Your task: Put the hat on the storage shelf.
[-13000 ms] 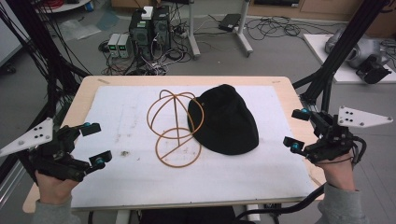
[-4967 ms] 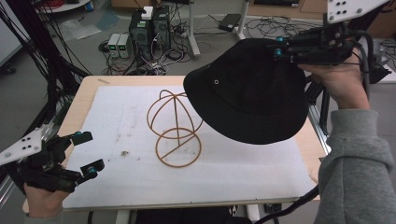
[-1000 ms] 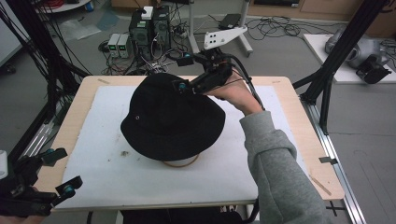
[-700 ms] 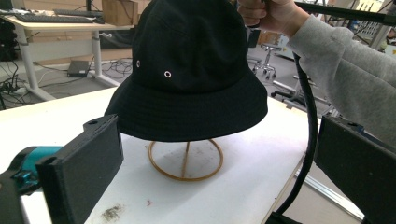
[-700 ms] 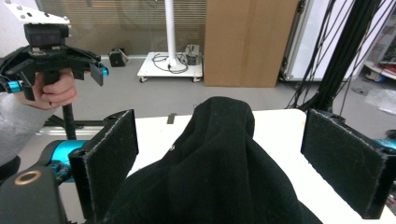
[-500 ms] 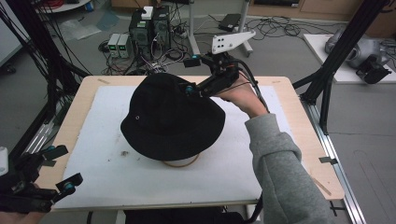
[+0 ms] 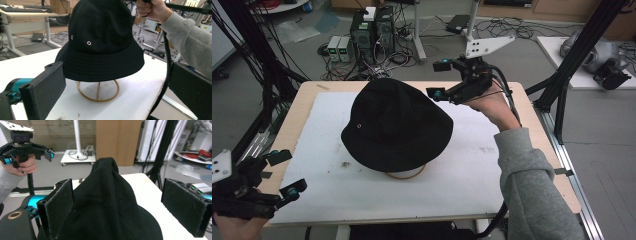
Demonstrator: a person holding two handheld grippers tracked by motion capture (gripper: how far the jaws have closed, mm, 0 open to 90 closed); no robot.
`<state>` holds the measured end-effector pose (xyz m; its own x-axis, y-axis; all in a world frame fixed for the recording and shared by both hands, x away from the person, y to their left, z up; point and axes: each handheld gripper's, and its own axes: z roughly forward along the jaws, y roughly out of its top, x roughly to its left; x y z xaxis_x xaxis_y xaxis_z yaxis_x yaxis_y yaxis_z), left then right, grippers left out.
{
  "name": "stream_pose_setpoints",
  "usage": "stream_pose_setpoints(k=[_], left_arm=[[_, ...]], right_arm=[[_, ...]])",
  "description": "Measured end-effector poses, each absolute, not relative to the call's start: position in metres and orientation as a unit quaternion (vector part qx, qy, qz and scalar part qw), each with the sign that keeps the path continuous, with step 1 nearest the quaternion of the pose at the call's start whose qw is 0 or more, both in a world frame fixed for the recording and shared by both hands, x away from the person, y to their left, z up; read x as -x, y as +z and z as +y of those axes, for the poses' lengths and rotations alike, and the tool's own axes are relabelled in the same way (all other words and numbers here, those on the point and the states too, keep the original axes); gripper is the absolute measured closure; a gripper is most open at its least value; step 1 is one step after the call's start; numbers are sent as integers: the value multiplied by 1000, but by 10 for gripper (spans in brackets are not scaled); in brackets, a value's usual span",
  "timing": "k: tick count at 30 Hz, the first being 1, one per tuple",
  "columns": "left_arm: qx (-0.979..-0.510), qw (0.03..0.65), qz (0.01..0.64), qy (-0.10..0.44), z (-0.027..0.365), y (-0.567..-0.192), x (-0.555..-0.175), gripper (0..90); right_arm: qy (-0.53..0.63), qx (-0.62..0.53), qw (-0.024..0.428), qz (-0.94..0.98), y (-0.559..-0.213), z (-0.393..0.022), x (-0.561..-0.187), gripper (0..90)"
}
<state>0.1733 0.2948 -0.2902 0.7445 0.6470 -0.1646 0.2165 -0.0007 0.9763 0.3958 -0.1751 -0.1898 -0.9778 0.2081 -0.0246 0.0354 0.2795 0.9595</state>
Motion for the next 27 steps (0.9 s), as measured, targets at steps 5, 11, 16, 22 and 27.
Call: stream_pose_setpoints(k=[5, 11, 16, 22, 27], left_arm=[[-692, 632, 308, 163, 288, -291, -181, 18], [-693, 634, 305, 158, 285, -291, -187, 18], [-694, 636, 299, 156, 282, -290, -192, 18], [-696, 637, 296, 149, 278, -291, -200, 18], [-697, 639, 291, 146, 275, -290, -204, 18]], right_arm=[[605, -90, 94, 786, -191, -193, -389, 105], [609, -123, 101, 777, -202, -222, -385, 105], [608, -134, 100, 776, -208, -235, -382, 105], [603, -147, 124, 774, -218, -250, -371, 105], [600, -160, 137, 772, -228, -263, -364, 105]])
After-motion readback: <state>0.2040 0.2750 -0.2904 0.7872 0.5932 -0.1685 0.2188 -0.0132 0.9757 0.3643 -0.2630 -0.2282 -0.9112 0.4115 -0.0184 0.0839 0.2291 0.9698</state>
